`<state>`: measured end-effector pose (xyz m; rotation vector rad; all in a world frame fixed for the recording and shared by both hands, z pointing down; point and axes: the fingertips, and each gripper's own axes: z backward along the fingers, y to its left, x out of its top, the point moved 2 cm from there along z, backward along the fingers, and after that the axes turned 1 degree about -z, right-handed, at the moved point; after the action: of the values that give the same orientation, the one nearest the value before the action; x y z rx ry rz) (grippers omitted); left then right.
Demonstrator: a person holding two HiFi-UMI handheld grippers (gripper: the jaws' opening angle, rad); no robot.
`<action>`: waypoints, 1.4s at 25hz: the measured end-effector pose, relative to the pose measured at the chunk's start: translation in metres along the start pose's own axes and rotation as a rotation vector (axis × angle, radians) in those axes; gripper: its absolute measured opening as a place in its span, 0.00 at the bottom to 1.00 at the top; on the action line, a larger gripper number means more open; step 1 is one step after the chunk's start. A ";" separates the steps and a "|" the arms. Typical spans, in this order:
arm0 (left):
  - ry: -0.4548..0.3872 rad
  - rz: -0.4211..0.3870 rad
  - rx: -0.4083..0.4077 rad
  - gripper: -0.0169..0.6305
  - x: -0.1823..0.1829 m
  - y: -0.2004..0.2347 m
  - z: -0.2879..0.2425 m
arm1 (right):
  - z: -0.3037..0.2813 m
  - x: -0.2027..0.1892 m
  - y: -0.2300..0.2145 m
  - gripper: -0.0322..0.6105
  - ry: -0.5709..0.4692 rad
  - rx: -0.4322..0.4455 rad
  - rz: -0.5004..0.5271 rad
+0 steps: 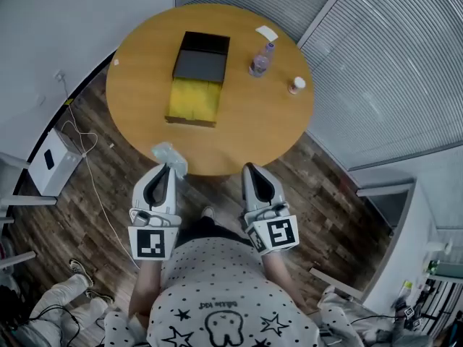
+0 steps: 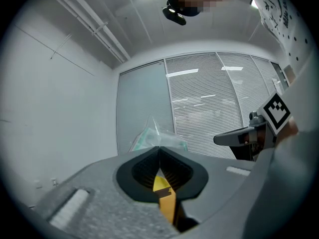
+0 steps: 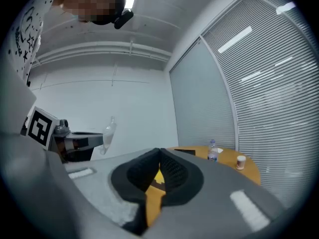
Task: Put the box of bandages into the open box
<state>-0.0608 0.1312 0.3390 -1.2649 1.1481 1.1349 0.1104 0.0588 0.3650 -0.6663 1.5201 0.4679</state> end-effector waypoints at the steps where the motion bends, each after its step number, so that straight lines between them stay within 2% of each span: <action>1: -0.002 -0.001 0.006 0.05 0.000 0.001 -0.002 | -0.002 -0.001 -0.003 0.06 0.002 0.003 0.000; 21: 0.003 -0.016 0.048 0.05 0.004 0.003 -0.027 | -0.013 -0.010 -0.034 0.06 0.032 -0.001 -0.034; 29: 0.004 -0.009 0.025 0.05 0.005 0.033 -0.064 | -0.054 0.000 -0.038 0.05 0.032 -0.020 -0.031; 35: -0.002 -0.008 -0.026 0.05 0.007 0.067 -0.107 | -0.099 0.009 -0.043 0.06 0.031 -0.065 -0.027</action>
<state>-0.1270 0.0244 0.3271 -1.2870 1.1290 1.1486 0.0644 -0.0391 0.3674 -0.7467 1.5284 0.4907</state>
